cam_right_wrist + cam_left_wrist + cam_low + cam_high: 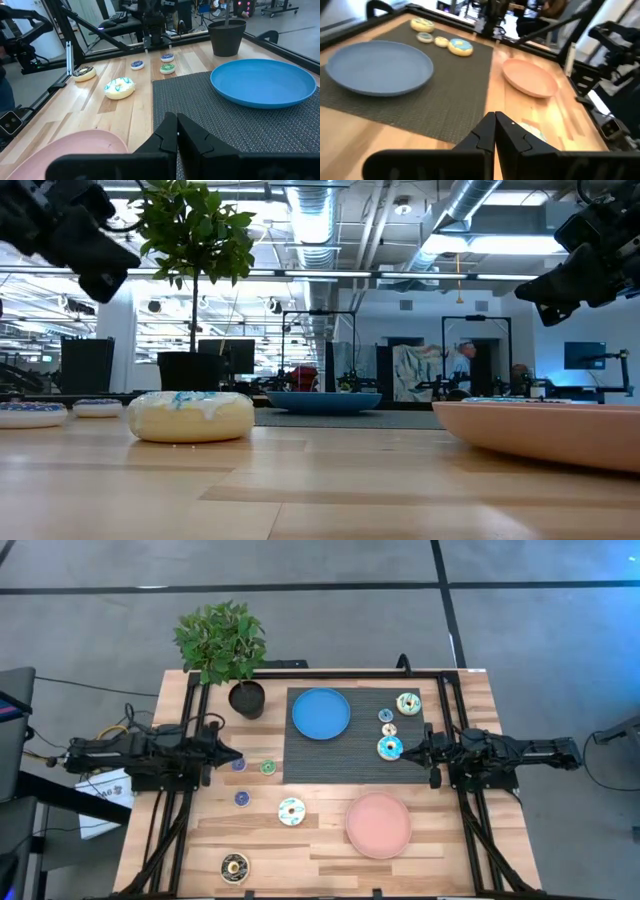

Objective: Pick & Place donuts
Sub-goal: Put the small blue donut into the blue plate

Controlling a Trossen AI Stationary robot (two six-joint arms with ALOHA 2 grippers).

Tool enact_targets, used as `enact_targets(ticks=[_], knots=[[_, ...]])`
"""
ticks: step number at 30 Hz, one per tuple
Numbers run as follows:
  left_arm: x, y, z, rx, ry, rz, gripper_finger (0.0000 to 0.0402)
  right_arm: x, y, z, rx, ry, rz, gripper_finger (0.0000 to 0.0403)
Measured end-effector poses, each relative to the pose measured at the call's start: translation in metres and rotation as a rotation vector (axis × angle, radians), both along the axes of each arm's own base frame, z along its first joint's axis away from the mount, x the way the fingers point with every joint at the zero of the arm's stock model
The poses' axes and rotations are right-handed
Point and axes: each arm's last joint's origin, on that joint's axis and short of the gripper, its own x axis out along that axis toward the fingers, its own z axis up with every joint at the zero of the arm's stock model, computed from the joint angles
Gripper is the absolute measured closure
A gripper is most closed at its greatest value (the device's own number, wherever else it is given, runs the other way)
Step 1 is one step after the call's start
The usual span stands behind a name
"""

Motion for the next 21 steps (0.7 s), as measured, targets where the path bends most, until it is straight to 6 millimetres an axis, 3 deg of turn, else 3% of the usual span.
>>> enact_targets(ticks=[5, 13, 21], knots=[[0.006, 0.0, 0.021, -0.006, 0.025, -0.01, 0.0401, 0.0, 0.0, 0.0, 0.0, 0.0, 0.0, 0.0403], [0.029, -0.006, 0.043, 0.037, 0.244, 0.001, 0.0401, 0.0, 0.0, 0.0, 0.0, 0.0, 0.0, 0.0403], [0.059, -0.04, 0.048, 0.106, 0.413, 0.008, 0.0402, 0.0, 0.0, 0.0, 0.0, 0.0, 0.0, 0.0403]])
